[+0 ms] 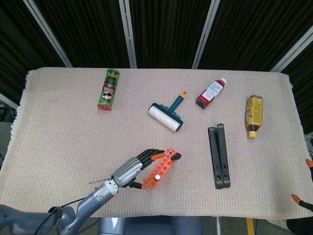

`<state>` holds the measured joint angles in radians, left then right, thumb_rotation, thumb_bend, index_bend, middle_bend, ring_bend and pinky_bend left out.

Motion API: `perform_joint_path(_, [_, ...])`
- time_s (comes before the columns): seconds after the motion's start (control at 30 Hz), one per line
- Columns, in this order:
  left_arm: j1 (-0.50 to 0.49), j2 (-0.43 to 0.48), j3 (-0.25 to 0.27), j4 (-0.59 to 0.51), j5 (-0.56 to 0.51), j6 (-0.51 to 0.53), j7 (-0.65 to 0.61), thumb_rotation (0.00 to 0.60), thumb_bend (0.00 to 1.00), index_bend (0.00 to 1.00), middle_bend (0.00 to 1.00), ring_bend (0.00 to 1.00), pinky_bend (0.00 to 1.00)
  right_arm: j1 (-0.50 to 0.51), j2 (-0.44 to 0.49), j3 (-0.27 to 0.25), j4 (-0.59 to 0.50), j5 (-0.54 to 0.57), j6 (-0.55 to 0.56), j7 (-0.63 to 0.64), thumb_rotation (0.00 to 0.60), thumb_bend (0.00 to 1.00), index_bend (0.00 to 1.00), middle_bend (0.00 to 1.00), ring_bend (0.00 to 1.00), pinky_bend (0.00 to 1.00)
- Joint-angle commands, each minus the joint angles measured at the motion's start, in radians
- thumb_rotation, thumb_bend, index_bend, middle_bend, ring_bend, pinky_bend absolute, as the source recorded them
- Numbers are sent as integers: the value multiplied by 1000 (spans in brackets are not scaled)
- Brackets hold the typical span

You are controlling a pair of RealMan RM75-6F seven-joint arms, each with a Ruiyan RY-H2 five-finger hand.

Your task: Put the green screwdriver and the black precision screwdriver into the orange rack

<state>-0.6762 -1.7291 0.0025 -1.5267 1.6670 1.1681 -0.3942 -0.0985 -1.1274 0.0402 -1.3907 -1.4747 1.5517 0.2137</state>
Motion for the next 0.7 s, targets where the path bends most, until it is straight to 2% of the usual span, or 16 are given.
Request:
perform_joint_path(0.03, [3, 5, 3, -6, 9, 11, -2, 538, 496, 0, 0, 0, 0, 0, 0, 0, 0, 0, 0, 1, 600, 0, 0, 0, 0, 0])
perform_joint_path(0.33, [35, 74, 1, -63, 48, 103, 26, 515, 486, 0, 0, 0, 0, 2, 4, 0, -5, -5, 1, -6, 600, 0, 0, 0, 0, 0])
perform_joint_path(0.4, [63, 130, -9, -85, 35, 139, 109, 517, 485, 7, 0, 0, 0, 5, 9, 2, -11, -8, 3, -14, 600, 0, 0, 0, 0, 0])
perform_joint_path(0.57, [144, 279, -12, -165, -50, 181, 356, 516, 487, 164, 0, 0, 0, 18, 25, 7, -32, -11, -6, -47, 600, 0, 0, 0, 0, 0])
perform_joint_path(0.7, [216, 373, -2, -210, -115, 228, 466, 517, 487, 209, 0, 0, 0, 28, 29, 17, -44, -17, 1, -69, 600, 0, 0, 0, 0, 0])
